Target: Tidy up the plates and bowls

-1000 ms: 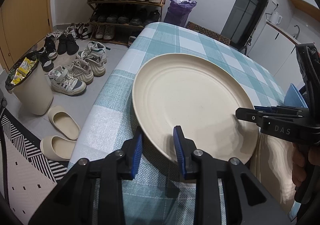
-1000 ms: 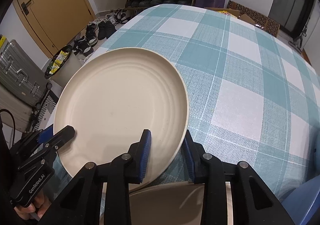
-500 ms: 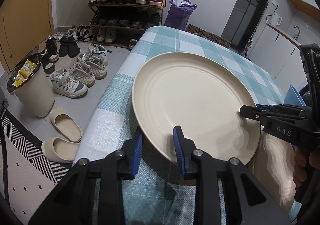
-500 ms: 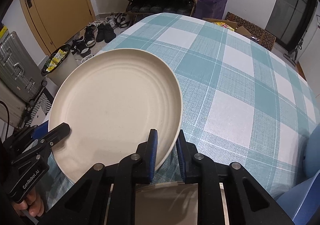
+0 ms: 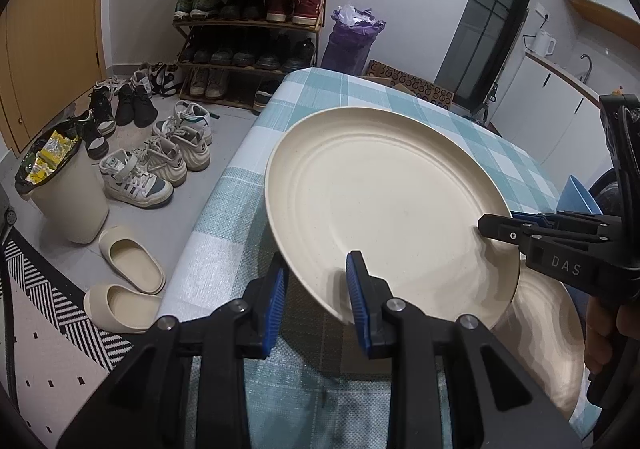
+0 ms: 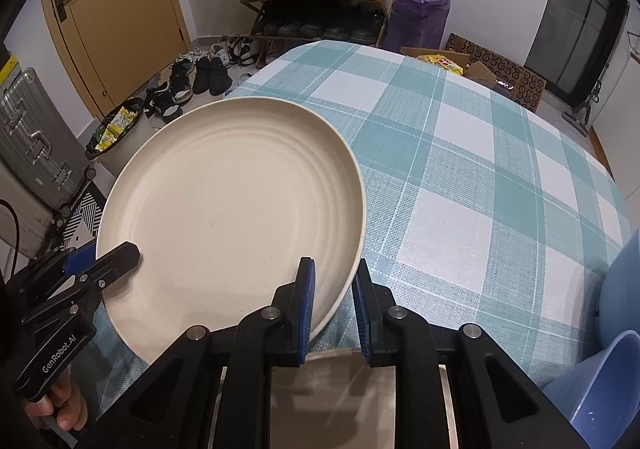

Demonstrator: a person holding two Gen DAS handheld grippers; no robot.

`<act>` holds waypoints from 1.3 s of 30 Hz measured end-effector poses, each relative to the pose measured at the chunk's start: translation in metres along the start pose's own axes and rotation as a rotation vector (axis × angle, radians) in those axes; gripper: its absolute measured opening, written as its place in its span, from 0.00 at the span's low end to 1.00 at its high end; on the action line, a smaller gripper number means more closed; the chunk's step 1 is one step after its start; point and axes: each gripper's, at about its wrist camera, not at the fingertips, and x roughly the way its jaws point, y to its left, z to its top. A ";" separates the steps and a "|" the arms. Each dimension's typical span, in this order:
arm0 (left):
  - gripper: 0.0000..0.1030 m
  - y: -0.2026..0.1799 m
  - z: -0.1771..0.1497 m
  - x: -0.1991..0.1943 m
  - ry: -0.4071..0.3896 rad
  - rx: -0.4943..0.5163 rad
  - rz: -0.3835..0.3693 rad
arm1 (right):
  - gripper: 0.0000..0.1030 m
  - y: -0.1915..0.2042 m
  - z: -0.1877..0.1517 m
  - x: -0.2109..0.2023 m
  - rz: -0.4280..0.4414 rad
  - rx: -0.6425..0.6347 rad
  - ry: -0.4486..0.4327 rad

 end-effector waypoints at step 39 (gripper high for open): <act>0.27 -0.055 0.000 -0.050 -0.092 0.133 -0.086 | 0.18 -0.030 -0.039 -0.091 -0.062 0.064 -0.117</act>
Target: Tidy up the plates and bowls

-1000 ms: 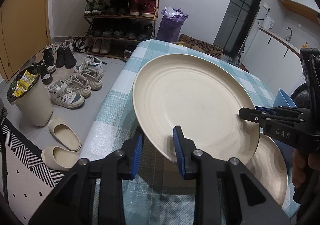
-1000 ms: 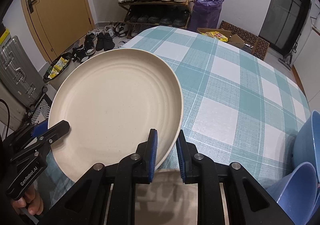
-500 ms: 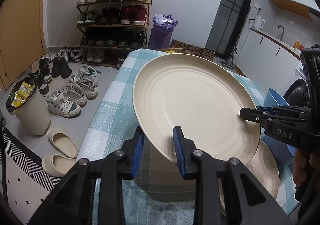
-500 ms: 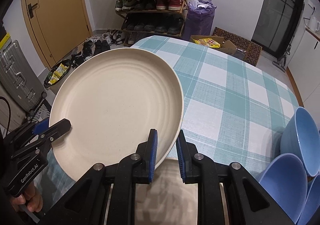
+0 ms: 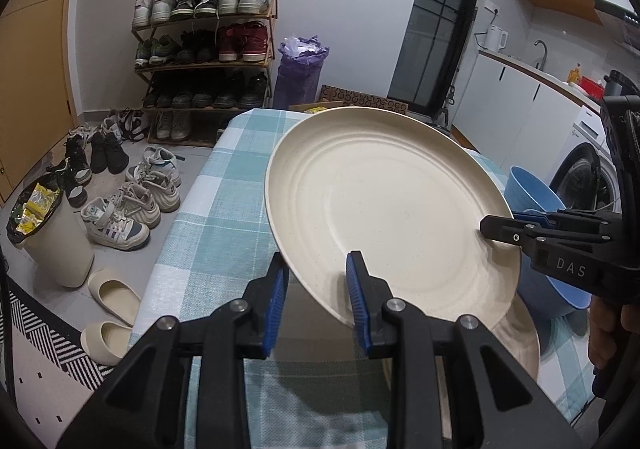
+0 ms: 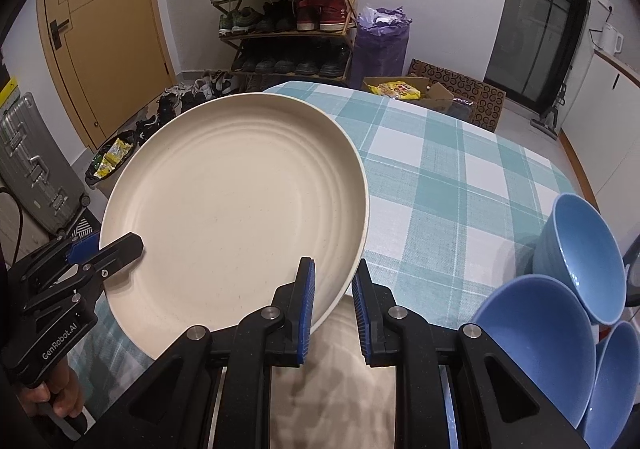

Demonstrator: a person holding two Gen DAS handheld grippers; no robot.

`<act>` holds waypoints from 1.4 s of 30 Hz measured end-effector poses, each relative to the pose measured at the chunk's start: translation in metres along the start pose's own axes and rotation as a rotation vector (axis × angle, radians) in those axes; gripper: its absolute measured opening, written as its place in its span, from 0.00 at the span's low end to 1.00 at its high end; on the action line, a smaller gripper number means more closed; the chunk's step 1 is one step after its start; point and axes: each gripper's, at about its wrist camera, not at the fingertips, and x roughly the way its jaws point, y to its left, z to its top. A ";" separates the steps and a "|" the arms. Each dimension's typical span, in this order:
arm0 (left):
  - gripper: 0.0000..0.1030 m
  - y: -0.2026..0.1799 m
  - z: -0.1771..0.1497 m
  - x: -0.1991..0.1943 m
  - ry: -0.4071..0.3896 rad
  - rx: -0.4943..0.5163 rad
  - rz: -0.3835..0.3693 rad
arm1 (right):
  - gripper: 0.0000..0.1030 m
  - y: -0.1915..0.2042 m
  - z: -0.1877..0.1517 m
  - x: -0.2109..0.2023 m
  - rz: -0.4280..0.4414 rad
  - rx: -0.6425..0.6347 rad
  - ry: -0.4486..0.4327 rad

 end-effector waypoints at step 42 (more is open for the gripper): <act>0.27 -0.061 -0.020 -0.013 0.056 0.149 -0.044 | 0.18 -0.041 -0.073 -0.040 -0.036 0.105 0.011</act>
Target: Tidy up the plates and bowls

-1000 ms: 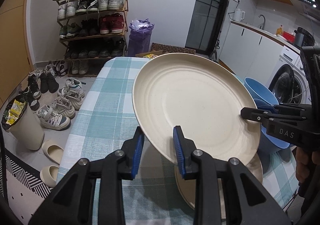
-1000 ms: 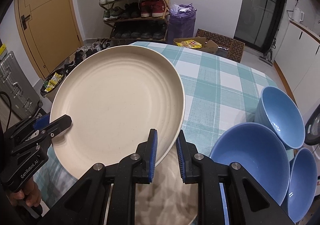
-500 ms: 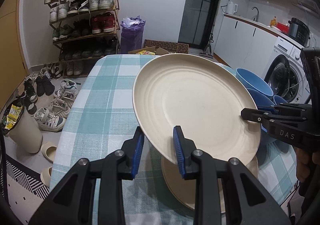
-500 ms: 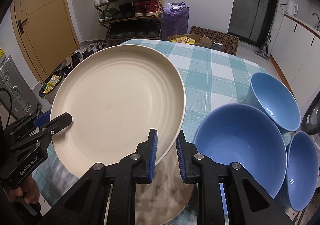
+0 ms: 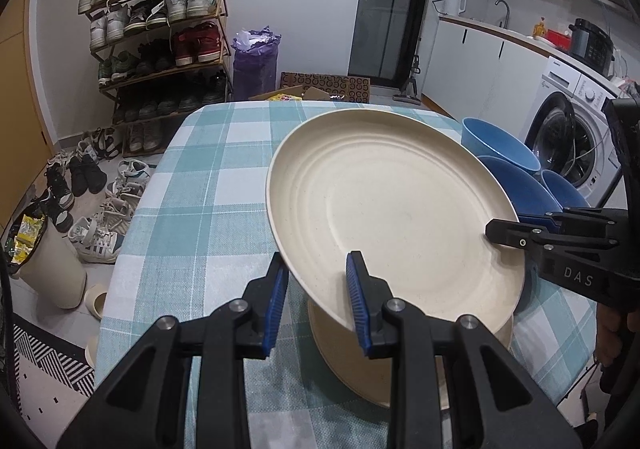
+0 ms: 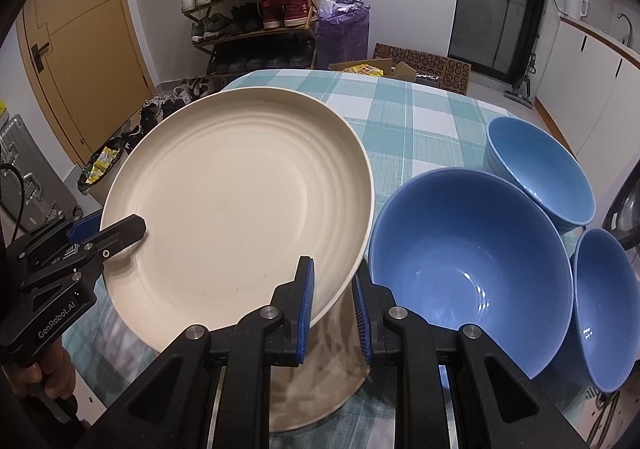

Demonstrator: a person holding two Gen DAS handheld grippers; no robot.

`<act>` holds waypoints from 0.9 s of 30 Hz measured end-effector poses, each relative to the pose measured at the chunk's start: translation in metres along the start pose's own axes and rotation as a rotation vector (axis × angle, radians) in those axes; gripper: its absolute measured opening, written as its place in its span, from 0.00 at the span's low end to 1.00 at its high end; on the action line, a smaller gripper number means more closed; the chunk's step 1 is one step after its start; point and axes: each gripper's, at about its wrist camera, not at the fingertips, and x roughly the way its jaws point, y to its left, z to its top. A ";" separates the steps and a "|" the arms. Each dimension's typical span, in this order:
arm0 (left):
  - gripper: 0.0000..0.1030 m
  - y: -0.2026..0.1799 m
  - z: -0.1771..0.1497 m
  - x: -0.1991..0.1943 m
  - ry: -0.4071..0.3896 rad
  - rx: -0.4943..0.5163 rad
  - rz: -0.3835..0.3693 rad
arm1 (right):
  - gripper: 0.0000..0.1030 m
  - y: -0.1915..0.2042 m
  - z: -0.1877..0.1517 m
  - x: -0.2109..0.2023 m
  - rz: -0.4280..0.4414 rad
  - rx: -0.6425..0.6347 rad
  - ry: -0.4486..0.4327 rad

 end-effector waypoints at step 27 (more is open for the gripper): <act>0.27 -0.012 -0.028 0.003 0.056 0.049 0.023 | 0.19 0.001 -0.035 0.005 0.010 0.011 0.034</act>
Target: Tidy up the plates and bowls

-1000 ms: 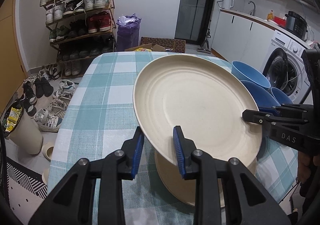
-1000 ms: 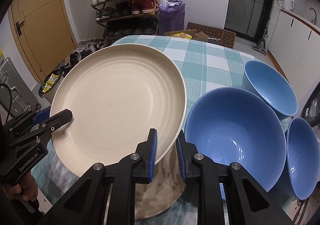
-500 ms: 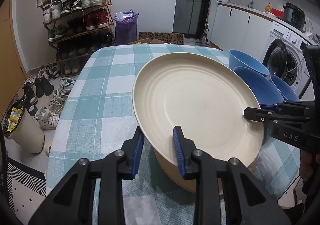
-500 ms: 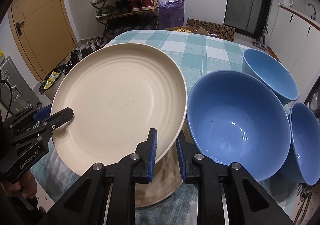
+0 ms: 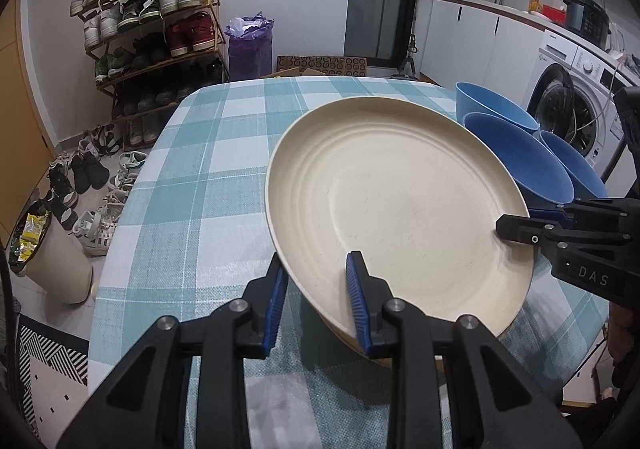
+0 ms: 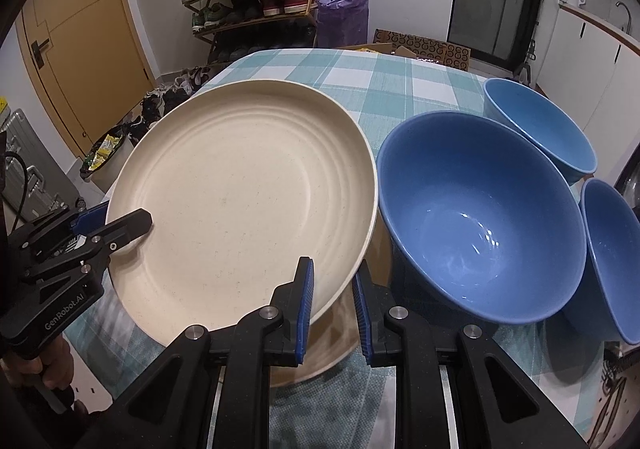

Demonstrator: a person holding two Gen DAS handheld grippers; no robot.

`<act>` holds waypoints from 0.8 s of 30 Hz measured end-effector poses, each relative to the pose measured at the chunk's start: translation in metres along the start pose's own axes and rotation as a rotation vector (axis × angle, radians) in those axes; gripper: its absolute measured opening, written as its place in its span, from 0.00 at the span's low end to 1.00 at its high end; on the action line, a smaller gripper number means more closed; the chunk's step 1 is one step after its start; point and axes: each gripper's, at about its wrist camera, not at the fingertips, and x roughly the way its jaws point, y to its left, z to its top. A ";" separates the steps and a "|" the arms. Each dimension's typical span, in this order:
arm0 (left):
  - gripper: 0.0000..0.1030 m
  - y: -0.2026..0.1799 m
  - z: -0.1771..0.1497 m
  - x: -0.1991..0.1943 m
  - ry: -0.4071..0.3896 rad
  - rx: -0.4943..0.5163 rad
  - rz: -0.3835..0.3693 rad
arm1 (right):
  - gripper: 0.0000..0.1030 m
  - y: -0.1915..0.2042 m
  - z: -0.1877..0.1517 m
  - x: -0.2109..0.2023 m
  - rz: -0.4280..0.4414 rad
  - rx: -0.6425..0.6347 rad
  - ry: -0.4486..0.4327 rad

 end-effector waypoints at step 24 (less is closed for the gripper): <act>0.27 -0.007 -0.009 0.006 0.036 0.021 -0.002 | 0.19 -0.002 -0.023 0.002 0.008 0.011 0.039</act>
